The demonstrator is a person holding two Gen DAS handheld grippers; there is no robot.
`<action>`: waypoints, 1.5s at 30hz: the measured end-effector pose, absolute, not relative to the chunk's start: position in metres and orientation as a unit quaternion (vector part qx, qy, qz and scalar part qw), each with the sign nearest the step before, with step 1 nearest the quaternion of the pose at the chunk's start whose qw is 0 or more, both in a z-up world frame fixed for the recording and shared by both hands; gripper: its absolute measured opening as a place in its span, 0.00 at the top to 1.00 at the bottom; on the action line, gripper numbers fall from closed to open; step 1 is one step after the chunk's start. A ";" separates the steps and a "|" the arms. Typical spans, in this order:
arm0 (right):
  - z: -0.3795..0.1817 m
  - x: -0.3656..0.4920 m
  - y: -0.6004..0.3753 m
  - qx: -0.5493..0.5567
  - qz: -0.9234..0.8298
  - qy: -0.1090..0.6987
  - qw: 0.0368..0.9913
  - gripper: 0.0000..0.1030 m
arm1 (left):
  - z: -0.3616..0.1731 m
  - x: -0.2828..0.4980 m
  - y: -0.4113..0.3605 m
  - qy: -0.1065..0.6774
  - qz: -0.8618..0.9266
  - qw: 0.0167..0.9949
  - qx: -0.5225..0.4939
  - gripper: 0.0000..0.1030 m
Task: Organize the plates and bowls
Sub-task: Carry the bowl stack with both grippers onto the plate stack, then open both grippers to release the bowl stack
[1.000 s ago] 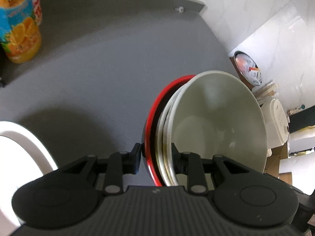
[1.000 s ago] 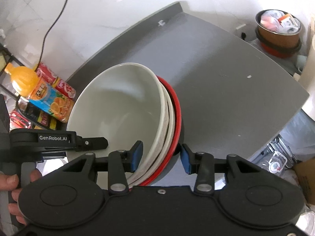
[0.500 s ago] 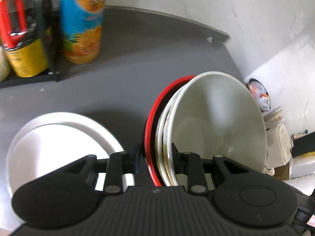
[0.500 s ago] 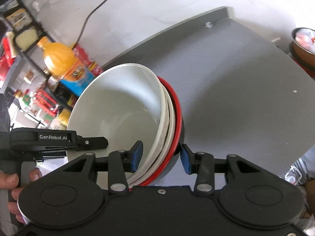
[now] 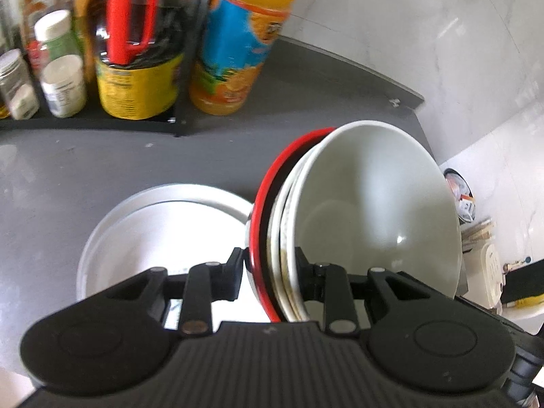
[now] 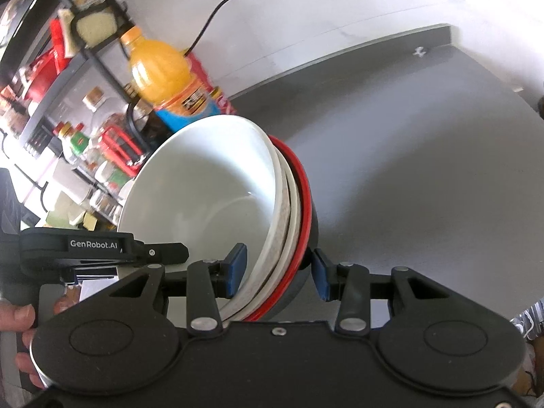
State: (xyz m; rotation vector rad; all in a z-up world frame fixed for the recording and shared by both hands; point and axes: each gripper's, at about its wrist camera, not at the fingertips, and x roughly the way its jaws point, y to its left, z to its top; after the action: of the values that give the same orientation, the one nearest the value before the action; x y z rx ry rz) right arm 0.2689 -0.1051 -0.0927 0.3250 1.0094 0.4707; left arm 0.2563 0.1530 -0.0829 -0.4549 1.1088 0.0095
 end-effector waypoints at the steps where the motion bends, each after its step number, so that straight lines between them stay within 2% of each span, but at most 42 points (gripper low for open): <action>1: -0.092 0.268 -0.103 0.151 0.225 0.478 0.835 0.61 | -0.083 0.254 0.157 0.521 0.007 0.826 -0.216 0.74; 15: -0.097 0.260 -0.048 0.129 0.260 0.495 0.819 0.61 | -0.091 0.227 0.209 0.522 0.046 0.818 -0.239 0.74; 37: -0.111 0.246 -0.019 0.117 0.256 0.531 0.799 0.59 | -0.118 0.212 0.241 0.549 0.047 0.794 -0.257 0.73; 41: -0.110 0.246 -0.016 0.113 0.254 0.529 0.802 0.55 | -0.117 0.212 0.240 0.549 0.042 0.798 -0.246 0.71; 45: -0.109 0.243 -0.011 0.095 0.234 0.524 0.813 0.41 | -0.112 0.213 0.237 0.548 0.042 0.807 -0.215 0.64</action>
State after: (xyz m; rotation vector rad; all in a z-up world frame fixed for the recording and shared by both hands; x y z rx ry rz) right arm 0.2427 -0.0113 -0.1093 0.2034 1.1189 0.5005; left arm 0.2135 0.2373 -0.1116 -0.4608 1.1721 0.0894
